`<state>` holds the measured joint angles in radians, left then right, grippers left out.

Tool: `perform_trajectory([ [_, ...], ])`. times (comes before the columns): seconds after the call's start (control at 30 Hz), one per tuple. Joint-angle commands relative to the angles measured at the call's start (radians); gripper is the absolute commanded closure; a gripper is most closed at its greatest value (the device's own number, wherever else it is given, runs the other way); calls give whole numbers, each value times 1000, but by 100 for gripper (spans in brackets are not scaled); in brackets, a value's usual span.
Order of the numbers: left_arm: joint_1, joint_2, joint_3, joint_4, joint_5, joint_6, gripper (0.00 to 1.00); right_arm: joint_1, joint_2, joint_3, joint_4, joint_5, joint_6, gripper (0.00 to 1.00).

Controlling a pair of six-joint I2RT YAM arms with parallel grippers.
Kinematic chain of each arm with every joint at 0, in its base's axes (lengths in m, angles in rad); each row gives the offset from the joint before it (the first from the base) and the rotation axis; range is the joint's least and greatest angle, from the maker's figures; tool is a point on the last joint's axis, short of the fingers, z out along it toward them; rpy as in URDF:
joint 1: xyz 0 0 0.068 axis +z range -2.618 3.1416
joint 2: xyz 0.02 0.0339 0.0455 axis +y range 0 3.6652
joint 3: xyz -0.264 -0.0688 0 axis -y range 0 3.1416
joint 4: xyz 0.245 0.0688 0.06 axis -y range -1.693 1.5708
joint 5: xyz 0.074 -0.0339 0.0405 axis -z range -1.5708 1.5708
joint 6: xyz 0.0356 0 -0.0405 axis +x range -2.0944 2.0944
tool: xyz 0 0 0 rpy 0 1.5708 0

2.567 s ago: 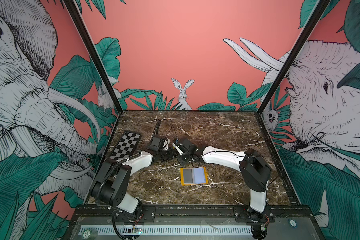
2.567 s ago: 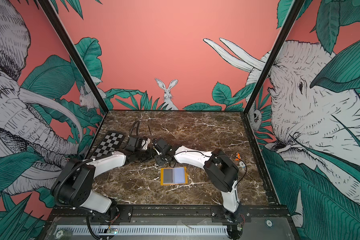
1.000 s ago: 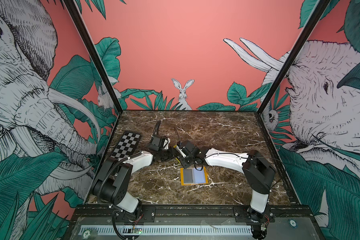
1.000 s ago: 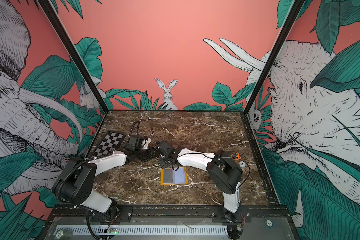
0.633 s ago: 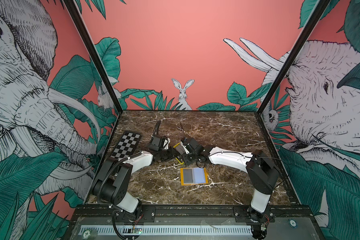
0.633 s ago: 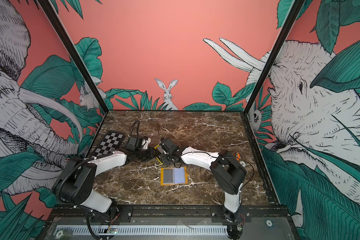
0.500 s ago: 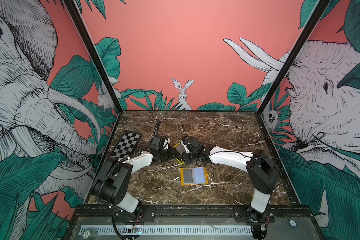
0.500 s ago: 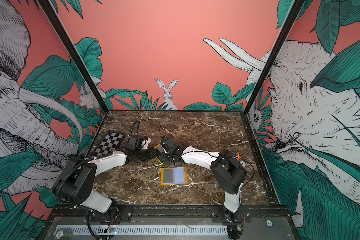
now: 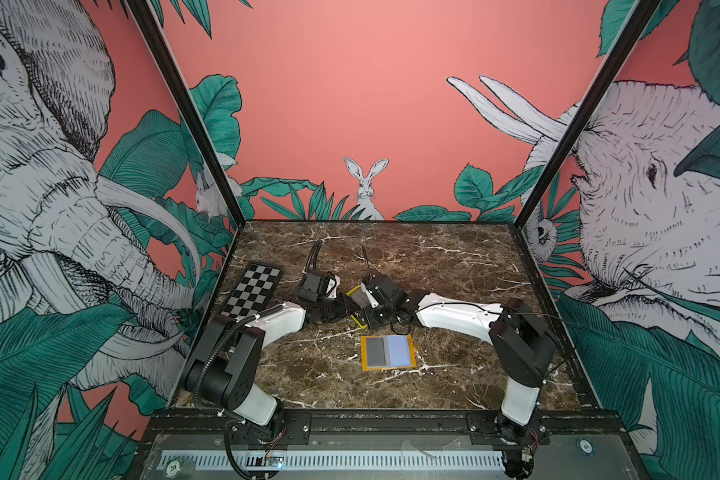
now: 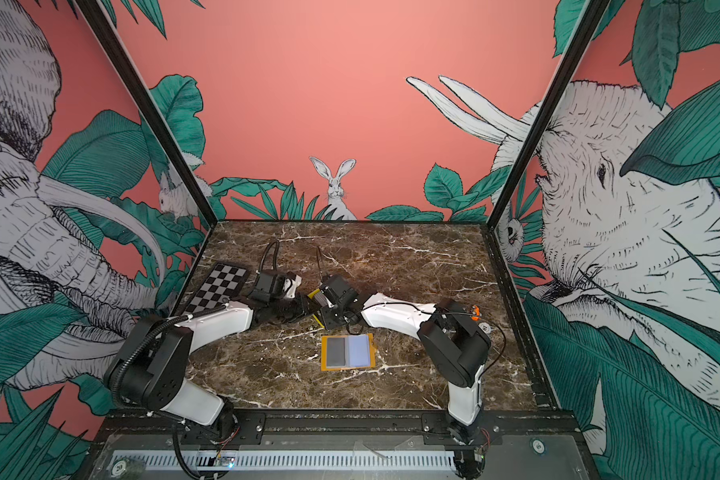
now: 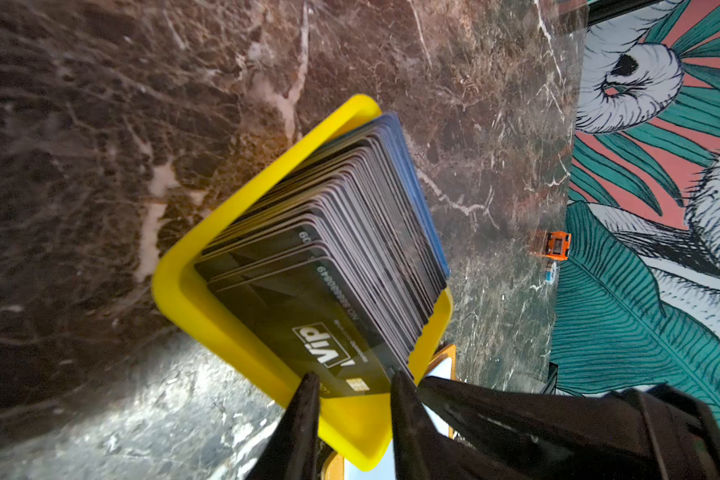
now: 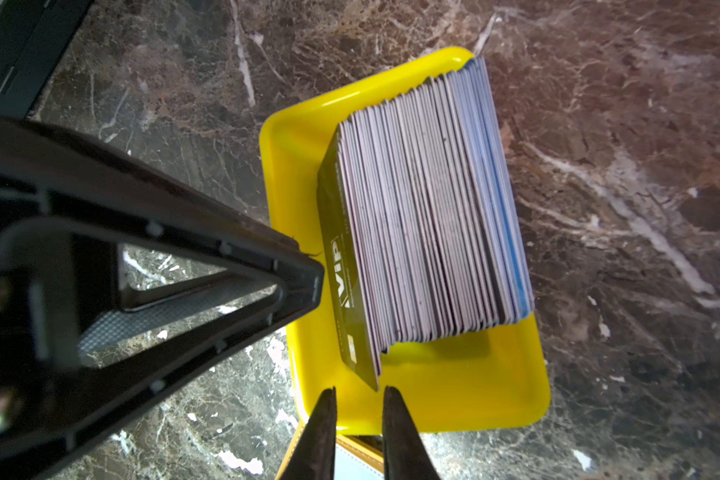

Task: Put the credit cards into the card holder

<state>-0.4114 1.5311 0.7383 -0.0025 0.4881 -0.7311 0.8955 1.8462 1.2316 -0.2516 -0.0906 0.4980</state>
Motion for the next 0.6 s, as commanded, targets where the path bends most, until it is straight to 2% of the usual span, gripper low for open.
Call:
perform_trajectory([
  [0.0,6,-32,-1,-22,-13,8,68,-4,17,25,6,-4,8,79],
  [0.57,6,-28,-2,-15,-6,9,69,-4,28,34,12,-12,-5,81],
])
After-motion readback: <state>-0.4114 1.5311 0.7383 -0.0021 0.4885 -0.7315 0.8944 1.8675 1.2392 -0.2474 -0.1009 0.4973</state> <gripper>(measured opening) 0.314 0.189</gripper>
